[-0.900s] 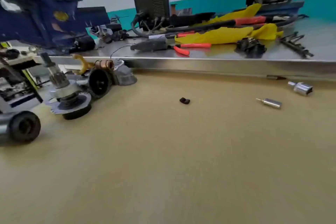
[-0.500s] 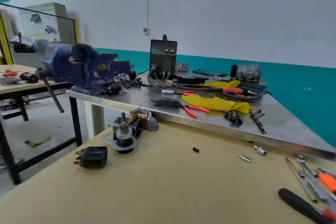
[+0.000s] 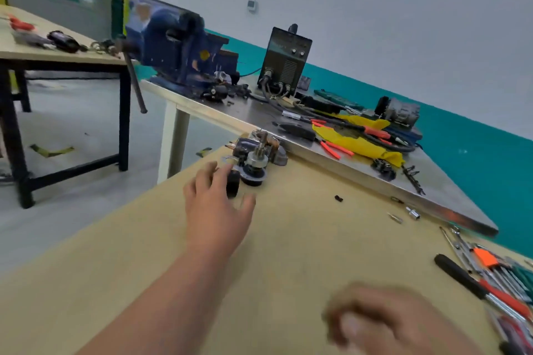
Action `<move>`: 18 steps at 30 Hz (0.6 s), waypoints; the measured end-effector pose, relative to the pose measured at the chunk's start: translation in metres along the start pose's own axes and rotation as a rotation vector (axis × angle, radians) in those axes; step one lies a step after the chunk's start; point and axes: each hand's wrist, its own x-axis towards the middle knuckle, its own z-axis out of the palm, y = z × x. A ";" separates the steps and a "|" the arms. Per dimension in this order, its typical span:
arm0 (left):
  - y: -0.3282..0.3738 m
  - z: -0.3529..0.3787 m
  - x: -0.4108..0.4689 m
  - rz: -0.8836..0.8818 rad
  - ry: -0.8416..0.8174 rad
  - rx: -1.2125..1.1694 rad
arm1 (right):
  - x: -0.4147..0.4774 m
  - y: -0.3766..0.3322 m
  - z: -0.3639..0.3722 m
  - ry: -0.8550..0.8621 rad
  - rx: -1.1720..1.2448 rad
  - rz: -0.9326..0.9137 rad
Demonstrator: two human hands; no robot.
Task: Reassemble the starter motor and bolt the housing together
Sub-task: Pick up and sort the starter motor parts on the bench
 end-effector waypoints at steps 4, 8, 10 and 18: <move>-0.031 0.028 0.064 0.062 0.047 0.013 | 0.170 0.010 -0.026 0.392 0.144 0.067; -0.048 0.061 0.103 0.136 -0.014 0.043 | 0.341 0.032 -0.021 0.311 0.249 0.164; -0.050 0.072 0.111 0.145 -0.067 0.018 | 0.384 0.030 -0.006 0.148 0.210 0.153; -0.049 0.079 0.126 0.089 -0.307 -0.055 | 0.388 0.022 0.007 -0.064 0.143 0.128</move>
